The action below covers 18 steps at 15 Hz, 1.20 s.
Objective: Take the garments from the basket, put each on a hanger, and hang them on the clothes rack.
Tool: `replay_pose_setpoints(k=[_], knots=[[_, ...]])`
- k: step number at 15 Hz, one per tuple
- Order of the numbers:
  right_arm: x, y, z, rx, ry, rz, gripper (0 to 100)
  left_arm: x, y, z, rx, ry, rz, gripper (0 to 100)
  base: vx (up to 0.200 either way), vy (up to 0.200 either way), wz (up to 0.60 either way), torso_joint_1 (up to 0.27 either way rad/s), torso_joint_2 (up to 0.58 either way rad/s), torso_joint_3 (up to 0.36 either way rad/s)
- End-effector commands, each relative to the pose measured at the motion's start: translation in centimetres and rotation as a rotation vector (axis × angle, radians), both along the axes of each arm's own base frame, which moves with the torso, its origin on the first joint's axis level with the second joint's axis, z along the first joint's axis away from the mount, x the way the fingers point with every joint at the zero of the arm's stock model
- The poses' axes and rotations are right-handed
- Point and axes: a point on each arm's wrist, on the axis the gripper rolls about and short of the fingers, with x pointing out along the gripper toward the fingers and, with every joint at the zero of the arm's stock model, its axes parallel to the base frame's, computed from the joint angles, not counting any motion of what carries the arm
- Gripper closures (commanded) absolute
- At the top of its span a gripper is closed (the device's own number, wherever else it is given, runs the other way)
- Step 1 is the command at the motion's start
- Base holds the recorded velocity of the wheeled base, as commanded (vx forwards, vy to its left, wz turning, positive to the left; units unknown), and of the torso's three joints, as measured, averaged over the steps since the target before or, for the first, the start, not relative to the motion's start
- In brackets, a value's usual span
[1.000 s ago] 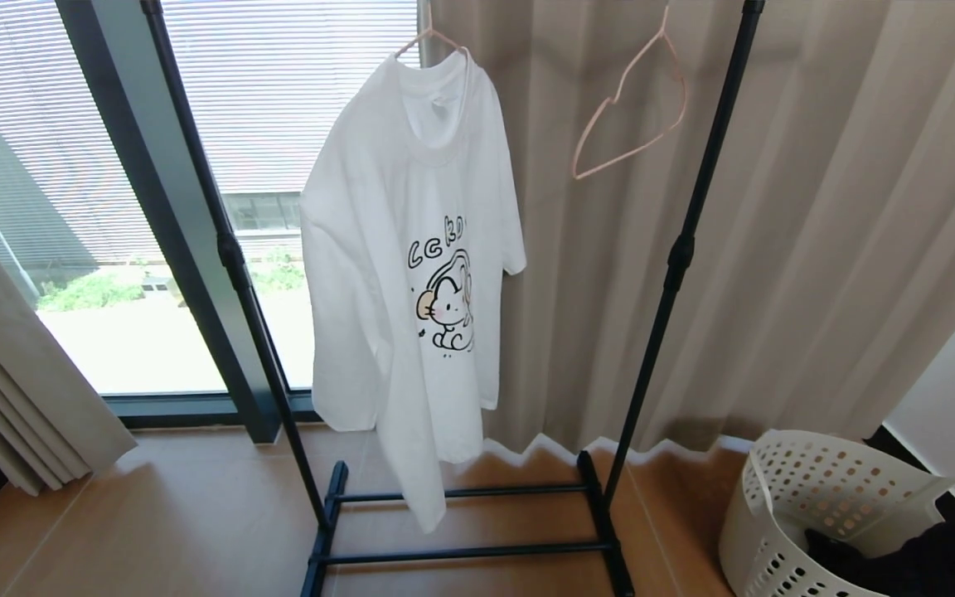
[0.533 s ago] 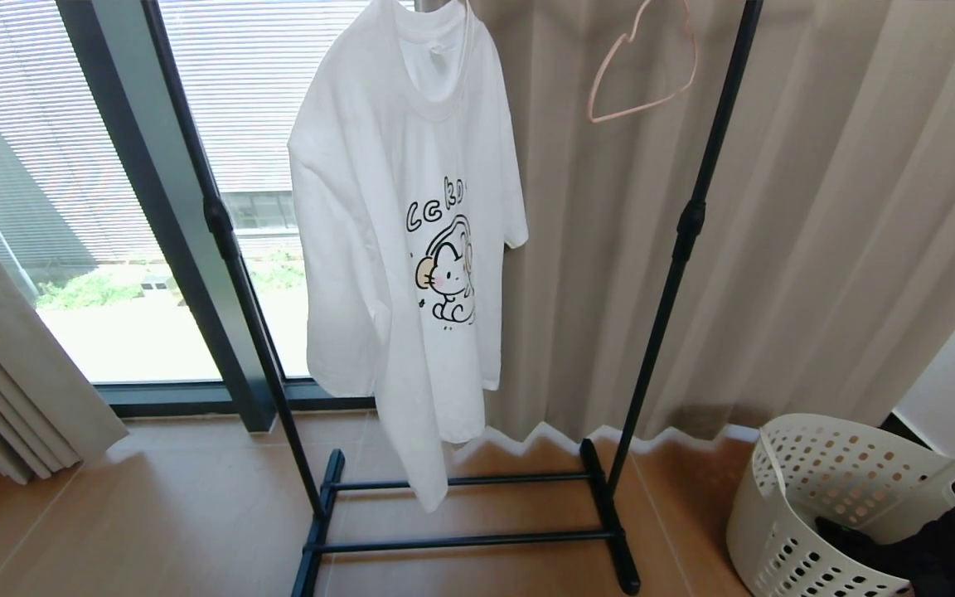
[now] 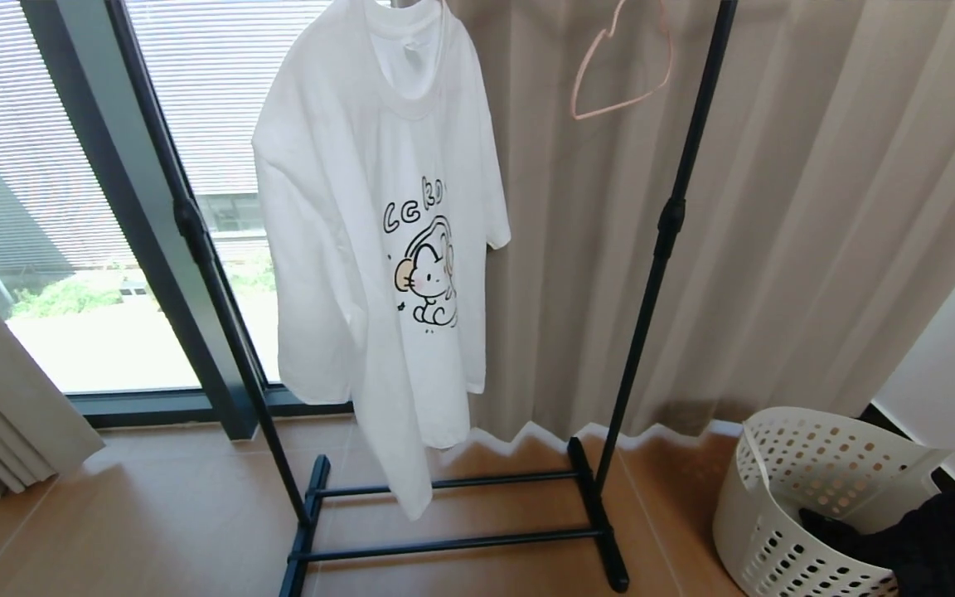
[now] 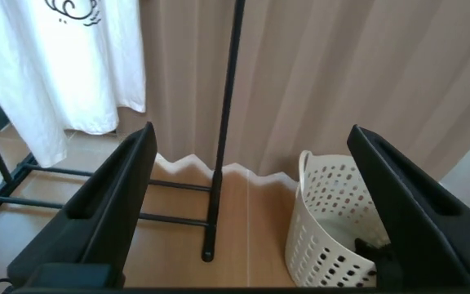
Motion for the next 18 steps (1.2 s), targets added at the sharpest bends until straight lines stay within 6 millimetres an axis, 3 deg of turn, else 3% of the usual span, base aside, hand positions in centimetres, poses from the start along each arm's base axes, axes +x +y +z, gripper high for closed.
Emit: replay_pose_setpoints(k=[1, 4, 7, 16, 18], knots=[[0.01, 0.00, 0.01, 0.000, 0.001, 0.001, 0, 0.01, 0.00, 0.01, -0.001, 0.001, 0.000, 0, 0.000, 0.000, -0.60, 0.002, 0.00, 0.002], [0.01, 0.00, -0.01, 0.000, 0.002, 0.001, 0, 0.01, 0.00, 0.01, 0.001, 0.001, 0.000, 0, 0.000, 0.000, -0.60, -0.001, 0.00, 0.004], [0.01, 0.00, -0.01, 0.000, 0.002, 0.001, 0, 0.01, 0.00, -0.01, 0.002, 0.002, -0.001, 0, 0.000, 0.000, 0.00, 0.000, 0.00, 0.000], [0.01, 0.00, 0.01, 0.000, 0.001, 0.001, 0, 0.01, 0.00, -0.02, 0.002, 0.004, -0.001, 0, 0.000, -0.200, 0.00, 0.005, 0.00, 0.002], [0.01, 0.00, 0.01, -0.002, 0.001, 0.001, 0, 0.01, 0.00, -0.02, 0.001, 0.004, -0.001, 0, 0.000, -0.200, -0.60, 0.000, 0.00, 0.000]])
